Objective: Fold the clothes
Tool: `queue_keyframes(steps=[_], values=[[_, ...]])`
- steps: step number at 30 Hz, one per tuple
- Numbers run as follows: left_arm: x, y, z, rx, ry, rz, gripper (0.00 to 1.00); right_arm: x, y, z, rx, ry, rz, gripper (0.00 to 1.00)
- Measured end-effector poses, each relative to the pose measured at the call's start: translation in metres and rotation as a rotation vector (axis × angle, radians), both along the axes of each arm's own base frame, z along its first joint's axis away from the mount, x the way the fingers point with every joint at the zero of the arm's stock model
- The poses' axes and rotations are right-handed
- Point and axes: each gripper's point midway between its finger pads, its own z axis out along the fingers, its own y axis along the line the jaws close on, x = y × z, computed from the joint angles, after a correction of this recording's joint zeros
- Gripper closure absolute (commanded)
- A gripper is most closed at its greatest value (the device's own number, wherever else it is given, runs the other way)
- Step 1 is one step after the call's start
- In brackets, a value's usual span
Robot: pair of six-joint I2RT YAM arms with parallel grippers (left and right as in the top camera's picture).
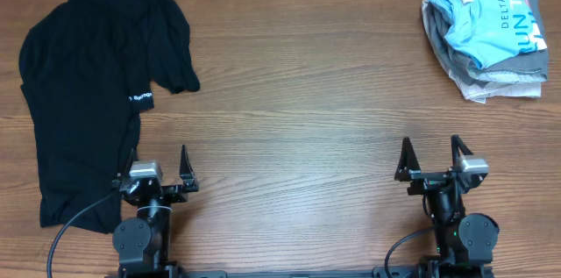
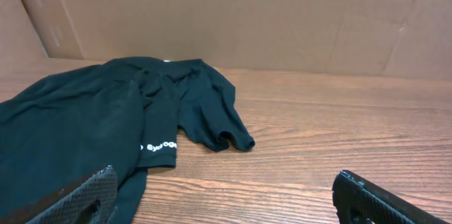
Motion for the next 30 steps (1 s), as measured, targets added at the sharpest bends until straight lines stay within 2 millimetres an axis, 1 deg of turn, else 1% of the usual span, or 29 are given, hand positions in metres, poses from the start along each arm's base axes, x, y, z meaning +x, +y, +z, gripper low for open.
queue_keyframes(steps=[3, 4, 5, 7, 9, 11, 12, 14, 15, 17, 18, 19, 20, 21, 22, 23, 24, 26, 28, 29, 30], values=[[-0.003, 0.000, 0.001, -0.003, 0.028, 0.001, 0.00, 0.000, 0.001, -0.002, 0.001, 0.020, 0.007, 0.00], [-0.005, 0.000, 0.003, -0.005, 0.052, 0.000, 0.00, 0.000, 0.001, -0.001, 0.001, 0.027, 0.007, 0.00], [-0.006, 0.000, 0.010, -0.006, 0.060, 0.000, 0.00, -0.001, 0.001, 0.003, 0.001, 0.033, 0.008, 0.00], [-0.007, -0.001, 0.032, -0.005, 0.052, 0.000, 0.00, -0.002, 0.003, 0.024, 0.000, 0.018, 0.016, 0.00], [-0.005, 0.000, 0.052, -0.006, 0.063, 0.000, 0.00, -0.004, 0.005, 0.050, -0.001, -0.011, 0.029, 0.00], [0.000, 0.000, 0.065, -0.009, 0.093, 0.000, 0.00, -0.004, 0.008, 0.077, -0.003, -0.030, 0.043, 0.00], [0.006, 0.000, 0.073, -0.012, 0.123, -0.002, 0.00, -0.003, 0.009, 0.091, -0.003, -0.034, 0.050, 0.00], [0.017, -0.001, 0.082, -0.020, 0.183, -0.014, 0.00, 0.003, 0.010, 0.109, -0.002, -0.009, 0.061, 0.00], [0.025, -0.002, 0.087, -0.025, 0.216, -0.024, 0.00, 0.007, 0.011, 0.114, -0.002, 0.010, 0.067, 0.00], [0.037, -0.005, 0.091, -0.038, 0.296, -0.046, 0.00, 0.018, 0.013, 0.119, 0.003, 0.075, 0.081, 0.00], [0.048, -0.007, 0.096, -0.047, 0.347, -0.064, 0.00, 0.027, 0.015, 0.119, 0.008, 0.139, 0.093, 0.00], [0.056, -0.008, 0.102, -0.052, 0.375, -0.074, 0.00, 0.033, 0.016, 0.122, 0.009, 0.155, 0.099, 0.00], [0.062, -0.008, 0.104, -0.055, 0.392, -0.079, 0.00, 0.039, 0.017, 0.121, 0.012, 0.190, 0.105, 0.00], [0.068, -0.009, 0.106, -0.068, 0.465, -0.088, 0.00, 0.047, 0.019, 0.120, 0.018, 0.245, 0.118, 0.00], [0.077, -0.009, 0.111, -0.075, 0.502, -0.094, 0.00, 0.057, 0.020, 0.118, 0.025, 0.298, 0.131, 0.00], [0.080, -0.009, 0.111, -0.078, 0.521, -0.095, 0.00, 0.063, 0.022, 0.118, 0.028, 0.325, 0.139, 0.00], [0.082, -0.010, 0.110, -0.091, 0.616, -0.099, 0.00, 0.075, 0.025, 0.115, 0.038, 0.387, 0.160, 0.00], [0.098, -0.009, 0.117, -0.086, 0.670, -0.109, 0.00, 0.091, 0.028, 0.110, 0.050, 0.451, 0.184, 0.00], [0.111, -0.008, 0.117, -0.078, 0.734, -0.120, 0.00, 0.108, 0.034, 0.103, 0.071, 0.543, 0.219, 0.00], [0.116, -0.008, 0.114, -0.070, 0.766, -0.127, 0.00, 0.119, 0.037, 0.100, 0.080, 0.574, 0.239, 0.00], [0.123, -0.007, 0.111, -0.057, 0.798, -0.138, 0.00, 0.138, 0.042, 0.090, 0.100, 0.637, 0.274, 0.00]])
